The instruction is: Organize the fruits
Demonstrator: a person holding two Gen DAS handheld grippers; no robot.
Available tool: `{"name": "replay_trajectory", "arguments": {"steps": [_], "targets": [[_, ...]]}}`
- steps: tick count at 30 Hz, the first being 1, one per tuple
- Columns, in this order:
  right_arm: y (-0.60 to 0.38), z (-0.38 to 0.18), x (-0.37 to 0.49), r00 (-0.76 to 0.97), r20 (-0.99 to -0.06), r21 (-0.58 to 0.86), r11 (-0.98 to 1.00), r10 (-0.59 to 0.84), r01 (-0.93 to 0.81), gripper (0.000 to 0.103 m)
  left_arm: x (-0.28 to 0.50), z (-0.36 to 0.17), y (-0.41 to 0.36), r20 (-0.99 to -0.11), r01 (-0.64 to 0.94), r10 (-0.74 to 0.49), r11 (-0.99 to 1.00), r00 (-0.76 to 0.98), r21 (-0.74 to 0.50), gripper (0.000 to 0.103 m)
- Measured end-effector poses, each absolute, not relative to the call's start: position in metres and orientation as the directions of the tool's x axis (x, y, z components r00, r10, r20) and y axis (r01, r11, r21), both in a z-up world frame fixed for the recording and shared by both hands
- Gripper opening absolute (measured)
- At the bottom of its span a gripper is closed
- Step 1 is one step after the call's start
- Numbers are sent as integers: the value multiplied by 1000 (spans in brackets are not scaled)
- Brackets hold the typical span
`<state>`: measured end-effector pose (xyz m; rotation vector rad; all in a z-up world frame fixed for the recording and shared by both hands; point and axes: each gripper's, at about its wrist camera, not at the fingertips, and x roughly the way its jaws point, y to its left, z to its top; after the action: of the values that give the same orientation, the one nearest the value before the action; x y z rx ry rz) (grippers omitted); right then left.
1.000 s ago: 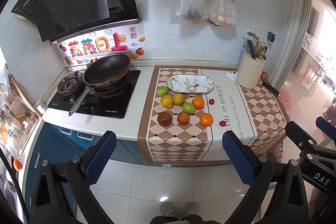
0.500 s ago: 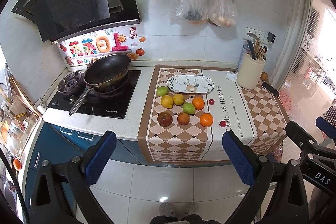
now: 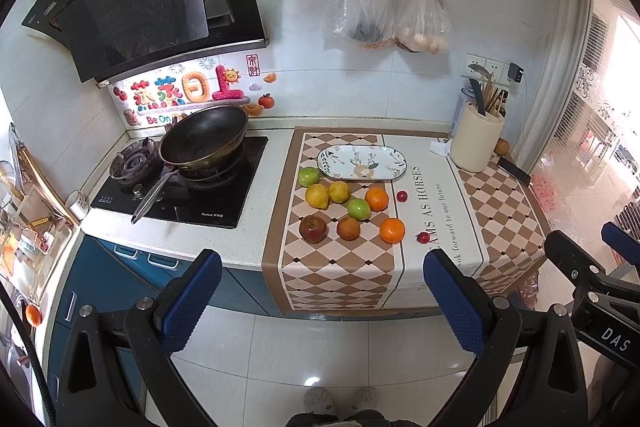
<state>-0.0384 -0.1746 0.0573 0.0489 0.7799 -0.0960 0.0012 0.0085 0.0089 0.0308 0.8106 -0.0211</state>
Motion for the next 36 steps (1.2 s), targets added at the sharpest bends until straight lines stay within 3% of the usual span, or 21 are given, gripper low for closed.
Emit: {"name": "replay_trajectory", "arguments": {"steps": [31, 36], "targets": [[-182, 67, -39, 714, -698, 26, 995, -53, 99, 103, 1, 11, 12, -723, 23, -4, 1000, 691, 16, 103], [-194, 62, -29, 724, -689, 63, 992, -33, 105, 103, 16, 12, 20, -695, -55, 65, 998, 716, 36, 103]]}}
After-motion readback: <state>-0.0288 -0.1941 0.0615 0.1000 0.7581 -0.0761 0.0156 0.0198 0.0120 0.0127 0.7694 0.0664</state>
